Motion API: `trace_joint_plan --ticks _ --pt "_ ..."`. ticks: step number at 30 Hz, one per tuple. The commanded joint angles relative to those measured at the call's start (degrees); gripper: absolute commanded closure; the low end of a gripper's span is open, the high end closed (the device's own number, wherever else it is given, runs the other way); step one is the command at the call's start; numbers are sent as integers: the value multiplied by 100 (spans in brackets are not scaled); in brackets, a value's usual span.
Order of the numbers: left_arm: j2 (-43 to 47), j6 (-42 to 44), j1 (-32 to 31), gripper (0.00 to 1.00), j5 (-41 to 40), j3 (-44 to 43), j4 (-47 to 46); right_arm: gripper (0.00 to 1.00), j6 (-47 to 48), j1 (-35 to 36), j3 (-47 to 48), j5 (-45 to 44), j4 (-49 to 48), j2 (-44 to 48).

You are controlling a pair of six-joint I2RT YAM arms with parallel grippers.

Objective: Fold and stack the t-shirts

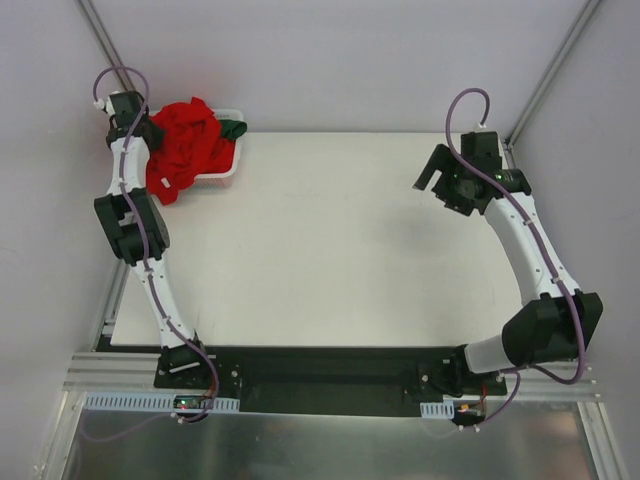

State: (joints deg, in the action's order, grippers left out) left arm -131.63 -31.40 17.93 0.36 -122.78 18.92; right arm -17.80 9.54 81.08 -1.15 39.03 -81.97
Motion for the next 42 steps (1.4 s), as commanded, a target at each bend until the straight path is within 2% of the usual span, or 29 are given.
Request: trace_joint_plan --ticks 1,2,4,5,6,8,9,11,12,14,16,18,21,27,31,32,37,40,42 --pt "726 248 -106 100 -475 -194 -283 4 -215 -23 154 369 62 6" --pt "936 257 -106 100 -510 -150 -301 4 -137 -31 93 491 -148 6" --pt "1174 371 -150 100 -563 -36 -292 4 135 -23 -4 1821 -770 32" --pt "1419 415 -185 100 -598 17 -292 4 180 4 -65 2777 -1983 6" --pt "1560 467 -228 100 -668 78 -301 4 -80 195 -5 4301 -2596 -64" --pt "1911 407 -255 100 -669 272 -292 4 -800 599 328 5008 -3843 -500" --pt "2009 258 -264 100 -651 324 -301 4 -934 1115 913 4975 -3867 -721" --pt "2263 100 -334 100 -686 421 -292 4 -682 1575 1382 4625 -3571 -1021" --pt "2343 -14 -369 100 -652 422 -283 4 -481 1856 1663 4128 -3455 -1214" --pt "2641 -59 -500 100 -616 457 -283 4 -583 1920 1815 3528 -3131 -1251" --pt "2879 37 -641 100 -704 501 -292 4 -646 1833 1867 2588 -2736 -1128" --pt "3248 125 -765 100 -704 510 -240 4 -436 1701 1911 1754 -1788 -1032" --pt "3758 160 -844 100 -477 536 -90 4 118 1420 1789 1119 -741 -786" --pt "4628 389 -888 100 147 439 453 4 725 753 745 371 -1 339" --pt "5085 424 -897 100 1087 500 657 4 901 391 515 -174 430 875" --pt "5208 415 -906 100 1628 492 701 4 945 338 506 -254 552 937" --pt "5455 143 -1098 100 2398 343 850 4 1051 83 663 -632 905 1157" --pt "5482 20 -1458 100 2697 141 868 4 1016 -13 716 -834 1089 1227" --pt "5482 142 -1950 100 2706 140 868 4 981 -136 725 -896 1125 1280"
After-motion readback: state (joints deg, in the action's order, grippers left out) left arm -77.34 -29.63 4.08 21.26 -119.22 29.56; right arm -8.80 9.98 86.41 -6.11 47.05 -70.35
